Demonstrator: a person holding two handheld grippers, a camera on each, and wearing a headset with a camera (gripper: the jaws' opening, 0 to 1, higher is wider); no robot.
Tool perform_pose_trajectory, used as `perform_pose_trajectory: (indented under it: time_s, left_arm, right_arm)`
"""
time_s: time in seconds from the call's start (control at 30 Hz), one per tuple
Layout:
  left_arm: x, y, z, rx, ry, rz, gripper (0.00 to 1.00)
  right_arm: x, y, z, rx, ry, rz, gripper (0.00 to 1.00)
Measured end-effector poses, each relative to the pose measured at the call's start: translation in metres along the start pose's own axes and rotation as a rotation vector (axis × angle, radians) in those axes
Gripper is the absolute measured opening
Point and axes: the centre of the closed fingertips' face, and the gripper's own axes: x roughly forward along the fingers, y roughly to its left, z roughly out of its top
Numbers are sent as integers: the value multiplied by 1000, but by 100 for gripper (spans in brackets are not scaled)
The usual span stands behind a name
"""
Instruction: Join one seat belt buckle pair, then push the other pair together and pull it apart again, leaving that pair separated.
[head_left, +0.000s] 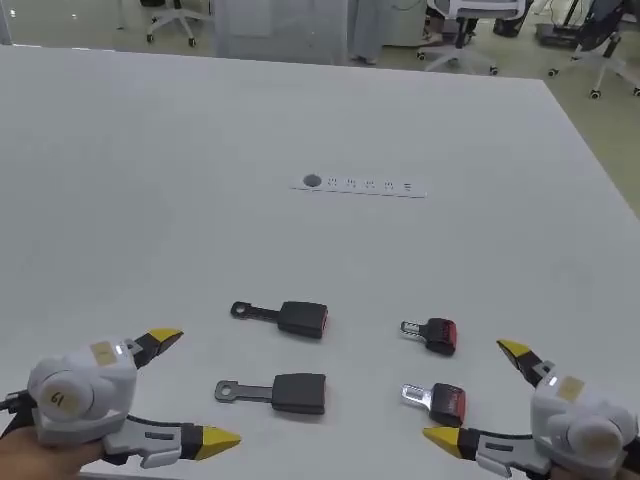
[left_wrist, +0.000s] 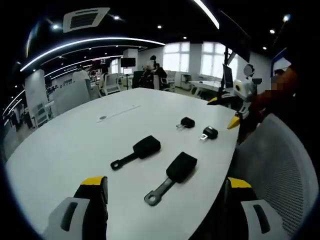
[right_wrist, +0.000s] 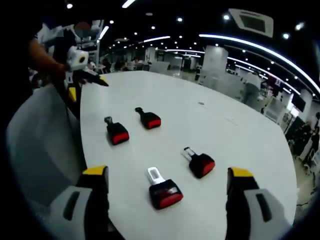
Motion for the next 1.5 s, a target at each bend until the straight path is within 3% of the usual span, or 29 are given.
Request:
perform_pose_trajectory:
  time_s: [0.67,1.1,1.33,1.5]
  left_arm:
    - [7,-3,-2,13,18,-24,99]
    - [20,-7,-3,40,43,-56,97]
    - [32,-9,-6,62,74,-83,96]
    - [42,-14,-18,83,120,-112,95]
  right_arm:
    - [3,2,-2,2,15,36,97]
    - [8,5,-11,-11,49,89,95]
    - [14,5,-17,3,66,118,92]
    - [19,5,-23,12,85,147,89]
